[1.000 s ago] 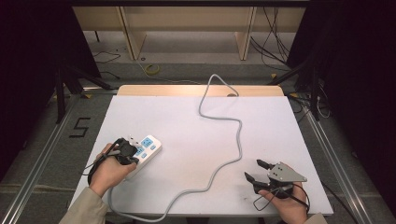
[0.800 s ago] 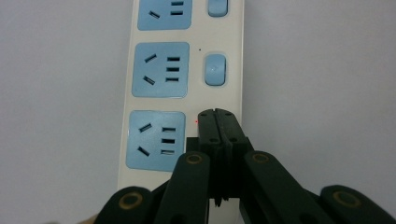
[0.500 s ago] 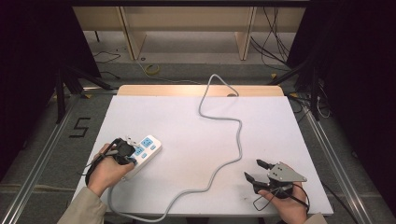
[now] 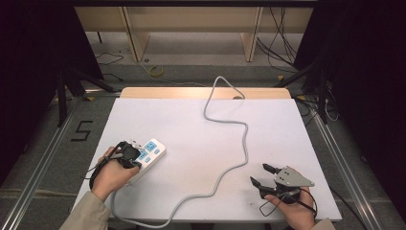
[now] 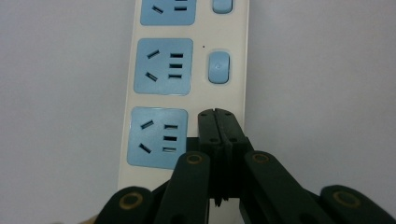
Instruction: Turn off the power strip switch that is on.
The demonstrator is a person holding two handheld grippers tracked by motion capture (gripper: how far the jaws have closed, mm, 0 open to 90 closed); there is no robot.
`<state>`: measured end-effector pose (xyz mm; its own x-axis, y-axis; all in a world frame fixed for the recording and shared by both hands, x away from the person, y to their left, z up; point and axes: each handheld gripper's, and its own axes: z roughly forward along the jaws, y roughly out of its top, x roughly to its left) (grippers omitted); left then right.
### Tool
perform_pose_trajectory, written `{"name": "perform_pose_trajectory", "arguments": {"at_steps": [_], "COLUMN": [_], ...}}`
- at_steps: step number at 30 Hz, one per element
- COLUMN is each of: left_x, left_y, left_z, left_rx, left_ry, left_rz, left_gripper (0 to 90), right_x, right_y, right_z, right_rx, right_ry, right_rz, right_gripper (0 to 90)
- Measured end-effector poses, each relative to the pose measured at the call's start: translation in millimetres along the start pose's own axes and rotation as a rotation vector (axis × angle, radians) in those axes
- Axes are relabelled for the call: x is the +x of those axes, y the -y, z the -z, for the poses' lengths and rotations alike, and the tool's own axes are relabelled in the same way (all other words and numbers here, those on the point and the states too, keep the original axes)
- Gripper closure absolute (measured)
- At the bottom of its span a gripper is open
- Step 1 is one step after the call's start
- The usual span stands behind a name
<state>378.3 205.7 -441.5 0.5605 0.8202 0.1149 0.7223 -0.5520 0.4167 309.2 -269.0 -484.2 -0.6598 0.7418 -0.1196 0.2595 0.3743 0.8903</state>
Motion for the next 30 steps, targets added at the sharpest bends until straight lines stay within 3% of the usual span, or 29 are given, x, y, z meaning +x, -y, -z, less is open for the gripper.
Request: {"name": "perform_pose_trajectory", "arguments": {"at_steps": [2, 3, 6, 18, 19, 20, 24, 30], "left_x": [0.4, 0.5, 0.5, 4.7, 3.4, 2.1, 1.4, 1.2], "left_y": [0.3, 0.6, 2.0, 3.0, 2.4, 1.5, -1.3, -1.7], "left_z": [0.0, -0.4, 0.0, 0.1, 0.7, 0.3, -1.0, -1.6], "left_rx": [0.002, 0.031, 0.021, -0.009, -0.015, -0.02, -0.014, -0.016], "left_ry": [0.001, -0.026, -0.018, -0.001, 0.033, 0.038, 0.014, 0.02], "left_rz": [0.008, 0.0, -0.015, 0.025, 0.033, 0.027, 0.028, 0.03], "left_gripper": [89.9, 89.9, 89.9, 89.9, 89.9, 89.9, 90.0, 90.0], "right_x": [0.5, 0.6, 0.6, 0.4, 0.4, 0.4, 0.1, -0.2], "right_y": [-0.2, -0.3, -0.2, -1.1, -1.1, -1.1, -0.9, -0.2], "right_z": [0.0, 0.1, 0.2, -2.5, -2.5, -2.4, -2.2, -1.4], "right_rx": [0.0, 0.0, -0.002, 0.001, 0.001, 0.003, 0.0, 0.001], "right_ry": [0.0, -0.001, -0.001, -0.009, -0.009, -0.009, -0.006, -0.002], "right_rz": [0.0, 0.0, 0.0, 0.004, 0.004, 0.005, 0.002, 0.002], "right_gripper": [34.8, 34.7, 34.7, 34.7, 34.7, 34.7, 34.7, 34.7]}}
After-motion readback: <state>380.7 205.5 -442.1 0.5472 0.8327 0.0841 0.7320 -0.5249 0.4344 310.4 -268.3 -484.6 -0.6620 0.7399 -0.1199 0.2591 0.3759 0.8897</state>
